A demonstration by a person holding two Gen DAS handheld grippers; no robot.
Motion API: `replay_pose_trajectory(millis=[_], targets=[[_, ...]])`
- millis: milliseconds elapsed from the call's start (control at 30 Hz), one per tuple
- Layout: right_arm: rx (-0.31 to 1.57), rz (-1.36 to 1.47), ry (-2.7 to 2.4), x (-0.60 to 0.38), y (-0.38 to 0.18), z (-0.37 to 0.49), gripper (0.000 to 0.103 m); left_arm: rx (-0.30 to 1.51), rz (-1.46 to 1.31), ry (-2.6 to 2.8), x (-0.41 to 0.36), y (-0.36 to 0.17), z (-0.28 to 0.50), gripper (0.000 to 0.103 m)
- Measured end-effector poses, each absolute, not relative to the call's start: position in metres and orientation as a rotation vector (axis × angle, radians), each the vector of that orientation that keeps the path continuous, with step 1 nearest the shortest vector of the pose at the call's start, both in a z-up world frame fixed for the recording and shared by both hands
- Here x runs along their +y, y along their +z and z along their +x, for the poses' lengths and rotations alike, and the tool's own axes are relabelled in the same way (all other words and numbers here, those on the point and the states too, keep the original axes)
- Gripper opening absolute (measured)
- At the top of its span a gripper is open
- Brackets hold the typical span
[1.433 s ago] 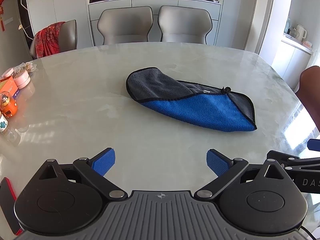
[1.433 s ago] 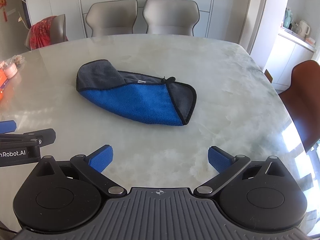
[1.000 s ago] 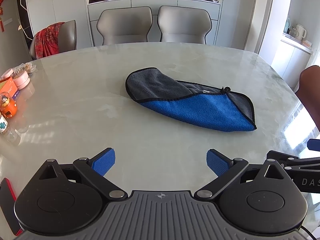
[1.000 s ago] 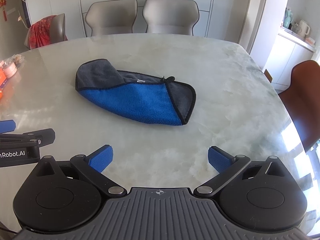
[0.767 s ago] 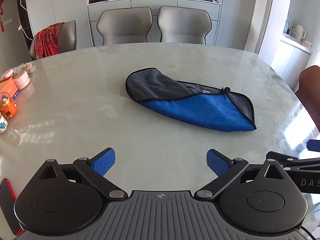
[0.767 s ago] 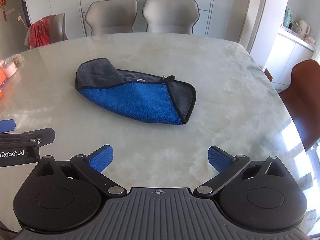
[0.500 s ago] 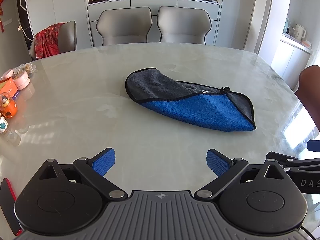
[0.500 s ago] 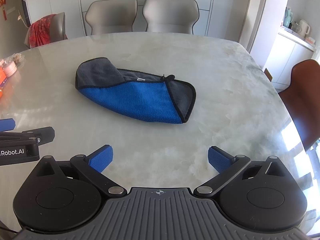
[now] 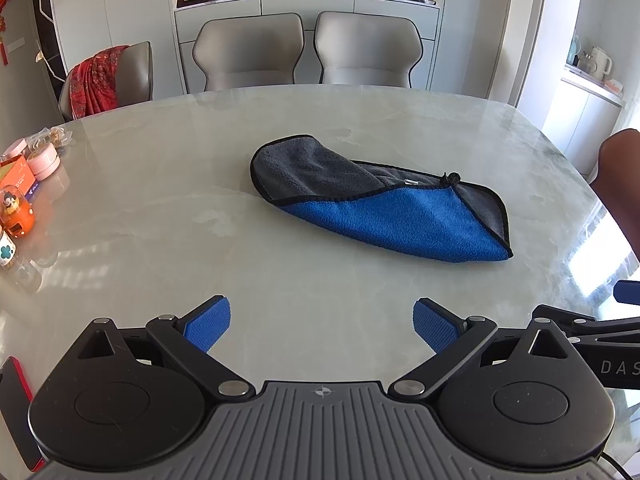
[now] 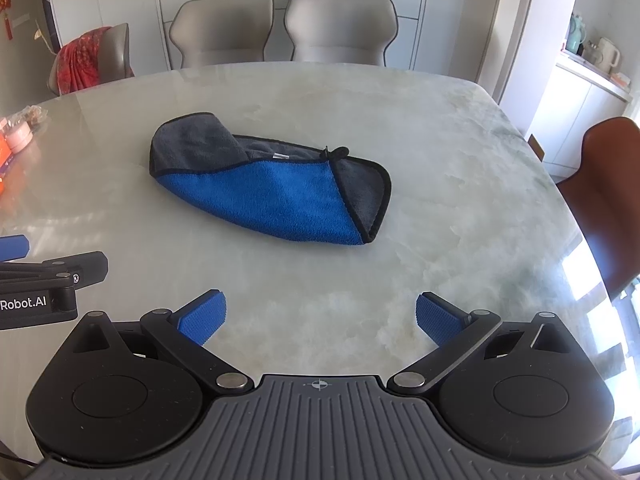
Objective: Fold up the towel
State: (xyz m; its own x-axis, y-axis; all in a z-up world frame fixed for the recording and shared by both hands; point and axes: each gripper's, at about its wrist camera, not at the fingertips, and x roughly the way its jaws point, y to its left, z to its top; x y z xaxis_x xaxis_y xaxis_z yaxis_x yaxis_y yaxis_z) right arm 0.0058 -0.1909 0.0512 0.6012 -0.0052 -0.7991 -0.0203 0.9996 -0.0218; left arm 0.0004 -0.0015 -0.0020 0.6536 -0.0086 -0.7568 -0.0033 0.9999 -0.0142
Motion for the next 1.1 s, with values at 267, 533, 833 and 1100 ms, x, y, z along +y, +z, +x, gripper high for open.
replay_pose_trajectory(millis=[267, 533, 833, 1100], targets=[[0.930, -0.031, 0.008, -0.1907, 0.0498, 0.0064, 0.102, 0.857, -0.010, -0.001, -0.0016, -0.0023, 0.0005, 0.100], [0.932, -0.035, 0.011, -0.1903, 0.0483, 0.0059, 0.102, 0.852, 0.011, -0.005, -0.0047, -0.0017, 0.0010, 0.100], [0.939, -0.032, 0.007, -0.1916, 0.0461, 0.0054, 0.102, 0.861, 0.017, -0.009, -0.0055, -0.0024, 0.0044, 0.100], [0.953, -0.036, 0.010, -0.1901, 0.0455, 0.0132, 0.102, 0.870, 0.012, -0.010, -0.0052, -0.0038, 0.0083, 0.100]])
